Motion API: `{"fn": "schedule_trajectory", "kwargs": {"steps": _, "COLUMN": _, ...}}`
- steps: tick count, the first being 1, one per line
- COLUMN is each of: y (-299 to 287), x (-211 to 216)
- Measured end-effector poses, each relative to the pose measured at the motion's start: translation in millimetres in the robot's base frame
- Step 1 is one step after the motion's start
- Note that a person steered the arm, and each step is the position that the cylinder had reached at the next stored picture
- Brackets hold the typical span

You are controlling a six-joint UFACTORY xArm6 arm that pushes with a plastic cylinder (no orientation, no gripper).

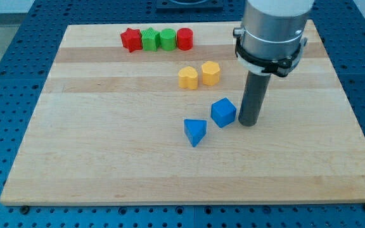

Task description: Push the red circle towards the yellow heart

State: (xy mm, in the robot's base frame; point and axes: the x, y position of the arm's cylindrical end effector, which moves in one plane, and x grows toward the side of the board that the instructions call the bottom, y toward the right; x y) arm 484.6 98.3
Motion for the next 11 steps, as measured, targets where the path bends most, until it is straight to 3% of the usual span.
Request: {"fn": "schedule_trajectory", "kwargs": {"steps": 11, "y": -7, "x": -16}}
